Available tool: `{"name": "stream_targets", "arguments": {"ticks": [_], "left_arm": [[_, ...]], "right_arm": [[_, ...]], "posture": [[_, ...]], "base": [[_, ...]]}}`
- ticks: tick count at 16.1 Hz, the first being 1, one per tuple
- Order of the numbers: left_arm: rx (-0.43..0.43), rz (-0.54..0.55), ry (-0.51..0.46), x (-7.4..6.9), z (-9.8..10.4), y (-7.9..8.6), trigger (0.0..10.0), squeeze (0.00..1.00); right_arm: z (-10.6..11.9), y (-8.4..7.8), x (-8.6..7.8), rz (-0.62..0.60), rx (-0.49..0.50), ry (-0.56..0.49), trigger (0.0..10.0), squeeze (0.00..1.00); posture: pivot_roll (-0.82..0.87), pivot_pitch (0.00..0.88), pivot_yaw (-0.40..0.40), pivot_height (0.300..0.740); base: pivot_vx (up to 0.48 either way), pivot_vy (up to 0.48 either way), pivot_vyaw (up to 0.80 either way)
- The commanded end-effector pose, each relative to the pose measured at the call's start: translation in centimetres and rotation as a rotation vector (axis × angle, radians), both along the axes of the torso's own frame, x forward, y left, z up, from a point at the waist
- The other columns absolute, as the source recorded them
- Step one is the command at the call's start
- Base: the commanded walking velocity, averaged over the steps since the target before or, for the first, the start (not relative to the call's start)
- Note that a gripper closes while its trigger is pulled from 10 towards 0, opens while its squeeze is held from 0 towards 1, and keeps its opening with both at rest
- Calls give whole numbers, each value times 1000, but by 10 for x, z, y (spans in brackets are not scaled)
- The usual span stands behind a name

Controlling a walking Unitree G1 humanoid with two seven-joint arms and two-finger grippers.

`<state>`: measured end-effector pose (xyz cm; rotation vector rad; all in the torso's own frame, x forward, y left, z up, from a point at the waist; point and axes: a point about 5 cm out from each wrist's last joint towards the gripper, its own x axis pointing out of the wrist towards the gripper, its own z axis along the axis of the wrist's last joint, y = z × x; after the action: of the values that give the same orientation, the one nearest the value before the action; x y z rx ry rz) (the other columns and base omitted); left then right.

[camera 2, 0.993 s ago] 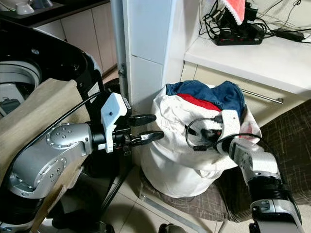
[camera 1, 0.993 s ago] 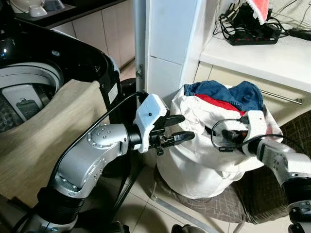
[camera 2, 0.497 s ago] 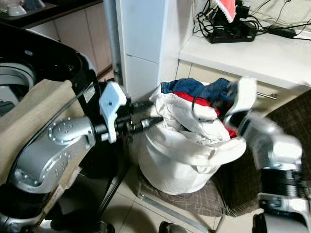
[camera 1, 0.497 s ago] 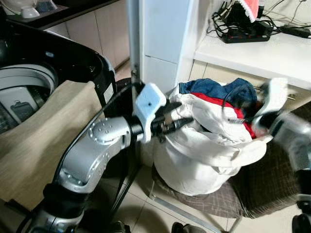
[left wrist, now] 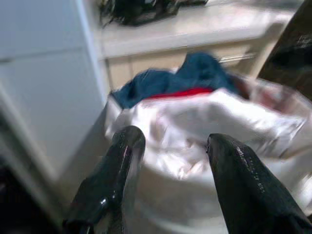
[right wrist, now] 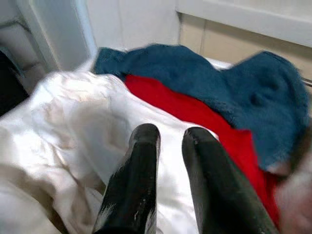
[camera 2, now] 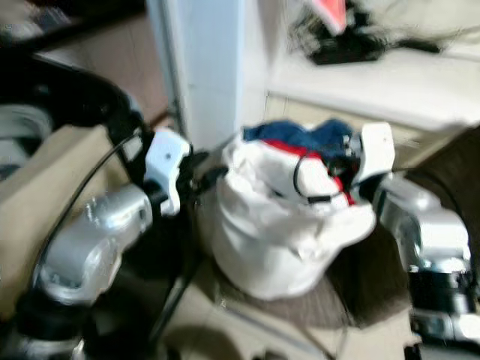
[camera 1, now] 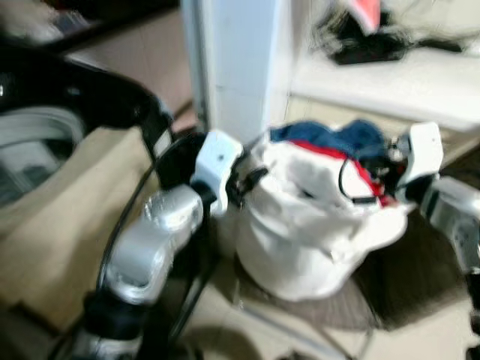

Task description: Clothes washing

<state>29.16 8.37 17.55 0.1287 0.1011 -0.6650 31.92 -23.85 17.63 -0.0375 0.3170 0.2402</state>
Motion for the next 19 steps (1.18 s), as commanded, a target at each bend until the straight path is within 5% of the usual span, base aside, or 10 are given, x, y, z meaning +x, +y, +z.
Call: {"name": "stream_targets", "arguments": {"ticks": [1,5,6,9,19], "left_arm": [[26,32,-19,3,1,4,10000,0],[-64,94,-132,-4,10,3,10000,0],[-89,108,-130,-4,12,3,10000,0],[-132,165,-127,-3,15,6,10000,0],[-109,163,-137,0,15,8,10000,0]], "right_arm": [[1,-3,0,-32,-17,-15,10000,1000],[9,15,-11,-66,-25,-152,10000,1000],[10,19,-14,-77,-21,-174,10000,0],[12,27,-26,-98,-74,-244,10000,0],[11,33,-28,-101,-57,-241,10000,0]], "posture": [[-71,30,2,740],[-73,28,-2,740],[-73,28,-2,740],[-79,30,-1,740],[-81,63,-13,740]], "base": [[0,0,0],[0,0,0],[0,0,0],[269,0,0],[298,0,211]]}}
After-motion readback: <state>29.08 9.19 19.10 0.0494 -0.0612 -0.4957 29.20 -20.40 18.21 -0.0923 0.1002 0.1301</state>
